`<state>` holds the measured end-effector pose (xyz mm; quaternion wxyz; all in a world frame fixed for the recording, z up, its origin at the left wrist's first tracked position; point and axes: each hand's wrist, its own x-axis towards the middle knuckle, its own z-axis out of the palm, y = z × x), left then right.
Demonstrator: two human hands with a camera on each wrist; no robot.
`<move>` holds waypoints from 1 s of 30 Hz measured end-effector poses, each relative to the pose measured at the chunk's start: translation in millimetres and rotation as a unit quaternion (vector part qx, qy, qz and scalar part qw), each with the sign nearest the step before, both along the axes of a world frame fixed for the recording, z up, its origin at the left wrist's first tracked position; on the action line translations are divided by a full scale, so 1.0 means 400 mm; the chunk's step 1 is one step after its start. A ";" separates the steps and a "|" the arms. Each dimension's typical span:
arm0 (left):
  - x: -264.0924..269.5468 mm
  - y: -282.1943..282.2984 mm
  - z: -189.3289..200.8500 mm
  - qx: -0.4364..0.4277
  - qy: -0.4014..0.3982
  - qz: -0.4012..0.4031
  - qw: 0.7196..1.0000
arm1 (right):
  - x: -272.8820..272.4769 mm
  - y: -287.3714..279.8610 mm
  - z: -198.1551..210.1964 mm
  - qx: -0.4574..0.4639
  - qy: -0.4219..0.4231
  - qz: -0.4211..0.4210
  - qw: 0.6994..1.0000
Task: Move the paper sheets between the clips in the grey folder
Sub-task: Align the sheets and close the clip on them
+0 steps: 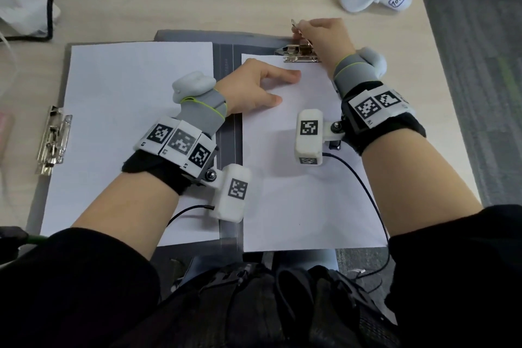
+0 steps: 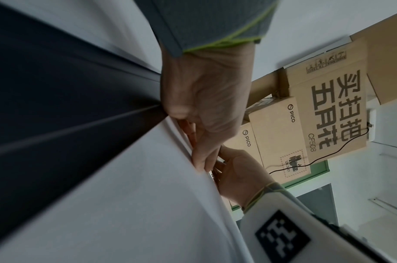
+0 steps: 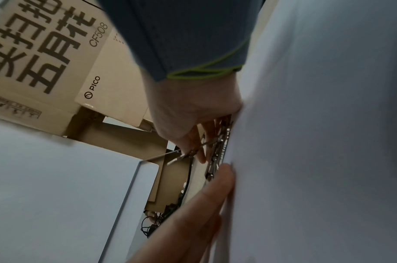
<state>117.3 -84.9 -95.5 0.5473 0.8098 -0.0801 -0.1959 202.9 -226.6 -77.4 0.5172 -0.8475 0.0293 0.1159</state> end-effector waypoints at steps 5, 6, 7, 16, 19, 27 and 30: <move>-0.002 -0.005 0.003 0.002 -0.003 0.000 1.000 | 0.012 0.011 -0.015 -0.065 0.018 0.032 0.997; -0.002 -0.006 0.004 0.003 -0.004 0.000 1.000 | 0.019 0.014 -0.028 -0.079 0.016 0.034 0.996; -0.001 -0.006 0.005 0.005 -0.004 0.002 1.000 | 0.033 0.016 -0.048 -0.093 0.016 0.034 0.995; -0.002 -0.009 0.012 0.018 -0.006 0.009 1.000 | 0.009 0.029 -0.007 -0.187 0.020 0.075 0.979; -0.002 -0.008 0.012 0.026 -0.007 0.009 1.000 | 0.012 0.025 -0.011 -0.213 0.016 0.085 0.973; -0.004 -0.010 0.016 0.040 -0.013 0.007 0.999 | 0.006 0.035 -0.016 -0.231 0.010 0.081 0.970; -0.006 -0.010 0.019 0.034 -0.004 0.011 0.999 | 0.002 0.035 -0.008 -0.228 0.020 0.080 0.970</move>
